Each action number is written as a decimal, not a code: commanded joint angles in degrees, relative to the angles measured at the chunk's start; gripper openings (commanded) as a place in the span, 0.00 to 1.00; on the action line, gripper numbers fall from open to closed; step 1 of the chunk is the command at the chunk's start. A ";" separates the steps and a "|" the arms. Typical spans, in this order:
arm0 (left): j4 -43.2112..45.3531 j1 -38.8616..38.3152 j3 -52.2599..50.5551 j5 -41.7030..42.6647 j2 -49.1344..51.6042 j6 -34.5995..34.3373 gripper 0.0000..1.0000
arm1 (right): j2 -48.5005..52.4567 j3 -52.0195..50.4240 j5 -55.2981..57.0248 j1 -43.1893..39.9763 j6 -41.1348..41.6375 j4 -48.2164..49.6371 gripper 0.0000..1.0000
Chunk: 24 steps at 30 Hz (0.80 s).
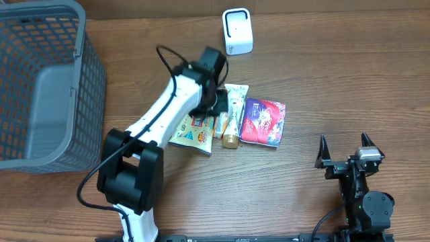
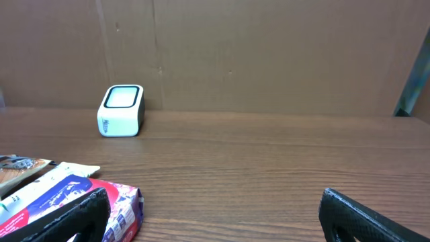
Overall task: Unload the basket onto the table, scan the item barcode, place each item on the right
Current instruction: 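Release the Kleenex pack and retract the left gripper beside the basket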
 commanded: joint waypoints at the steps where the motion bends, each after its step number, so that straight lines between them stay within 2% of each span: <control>1: -4.74 1.38 11.93 -0.50 -3.54 2.78 0.04 | -0.44 -0.59 0.11 -0.17 -0.02 0.33 1.00; 3: -9.55 2.14 17.77 -3.06 -4.31 2.75 0.05 | -0.44 -0.59 0.11 -0.17 -0.02 0.33 1.00; 5: -14.51 3.34 22.86 -6.80 -5.01 2.64 0.14 | -0.46 -0.59 0.11 -0.17 -0.02 0.33 1.00; 7: -20.46 5.60 28.17 -11.58 -5.68 2.40 0.36 | -0.44 -0.59 0.11 -0.17 -0.02 0.33 1.00; 8: -22.51 6.93 30.16 -12.92 -6.05 2.43 0.44 | -0.44 -0.59 0.11 -0.17 -0.02 0.33 1.00; 12: -28.06 12.70 36.63 -13.42 -7.19 2.45 0.49 | -0.46 -0.59 0.11 -0.17 -0.02 0.31 1.00; 13: -29.46 14.36 38.32 -13.35 -7.63 2.45 0.54 | -0.44 -0.59 0.11 -0.17 -0.02 0.33 1.00; 14: -30.73 16.04 39.93 -13.27 -8.11 2.45 0.67 | -0.44 -0.59 0.11 -0.17 -0.02 0.33 1.00; 15: -32.04 17.86 41.51 -13.27 -8.61 2.45 0.88 | -0.46 -0.59 0.11 -0.17 -0.02 0.33 1.00; 16: -33.48 20.06 43.23 -13.27 -9.35 2.43 1.00 | -0.44 -0.59 0.11 -0.17 -0.02 0.33 1.00; 24: -35.12 38.38 46.69 -11.54 -16.04 1.36 1.00 | -0.44 -0.59 0.11 -0.17 -0.02 0.33 1.00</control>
